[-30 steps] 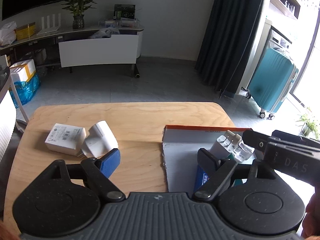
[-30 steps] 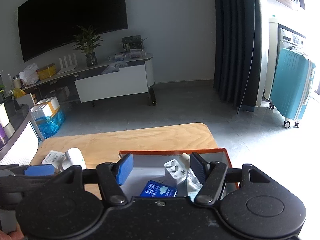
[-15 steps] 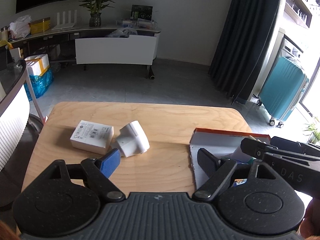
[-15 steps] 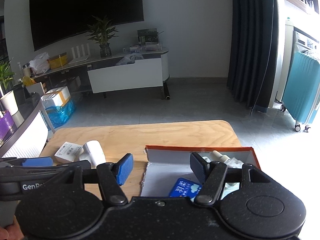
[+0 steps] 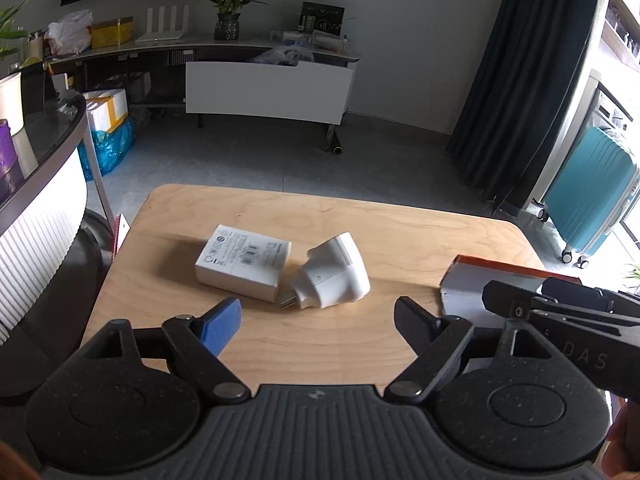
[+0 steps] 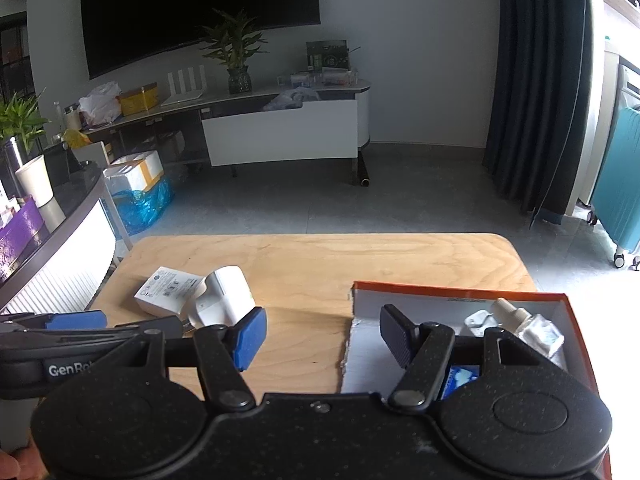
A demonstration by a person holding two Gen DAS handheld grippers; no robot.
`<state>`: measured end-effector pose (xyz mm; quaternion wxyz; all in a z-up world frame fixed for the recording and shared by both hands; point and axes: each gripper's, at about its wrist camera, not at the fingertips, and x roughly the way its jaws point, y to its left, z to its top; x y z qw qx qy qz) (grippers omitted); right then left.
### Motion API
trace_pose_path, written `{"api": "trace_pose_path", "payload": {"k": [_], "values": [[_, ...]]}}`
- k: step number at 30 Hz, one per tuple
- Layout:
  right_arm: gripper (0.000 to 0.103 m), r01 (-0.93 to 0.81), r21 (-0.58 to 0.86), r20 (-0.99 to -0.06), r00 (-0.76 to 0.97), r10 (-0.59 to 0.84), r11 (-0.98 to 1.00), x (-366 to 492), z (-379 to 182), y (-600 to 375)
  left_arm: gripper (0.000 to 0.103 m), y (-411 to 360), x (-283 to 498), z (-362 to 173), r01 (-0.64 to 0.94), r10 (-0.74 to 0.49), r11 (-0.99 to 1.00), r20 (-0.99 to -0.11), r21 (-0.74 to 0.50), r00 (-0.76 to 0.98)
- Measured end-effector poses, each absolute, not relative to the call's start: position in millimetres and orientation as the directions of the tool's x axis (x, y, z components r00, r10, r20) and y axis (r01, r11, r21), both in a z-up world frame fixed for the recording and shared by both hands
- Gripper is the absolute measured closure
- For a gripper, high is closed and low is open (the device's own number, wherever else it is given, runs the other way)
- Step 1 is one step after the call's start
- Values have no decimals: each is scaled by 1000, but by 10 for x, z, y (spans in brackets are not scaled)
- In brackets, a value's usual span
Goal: Organize rigid objects
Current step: 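Move left tool to white charger box while right tool approaches white socket adapter, then close left tool on white charger box while right tool grips white socket adapter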
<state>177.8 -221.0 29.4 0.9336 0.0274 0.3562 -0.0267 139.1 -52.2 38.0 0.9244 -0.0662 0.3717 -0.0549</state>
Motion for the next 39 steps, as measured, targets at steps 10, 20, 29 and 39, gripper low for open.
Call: {"api": "trace_pose_path", "payload": {"k": [10,20,29,39], "values": [[26,24,69,-677,735,29,997,1819,130,-2125,11,-111,1674,49,-44,-87,986,-717,-163,692],[26,-3,93,-684,726,66,996,1834,24,-2141,5,-25,2186,-175,-31,-76,991,-726,-133,683],[26,-6,106,-694,716,78,994,1920,-70,-2143,0,-32,2351,-279,-28,-47,996,-725,-90,688],[13,-153,145,-718,663,210,978,2245,-228,-1882,24,108,2268,-197,-22,-28,998,-690,-64,723]]}}
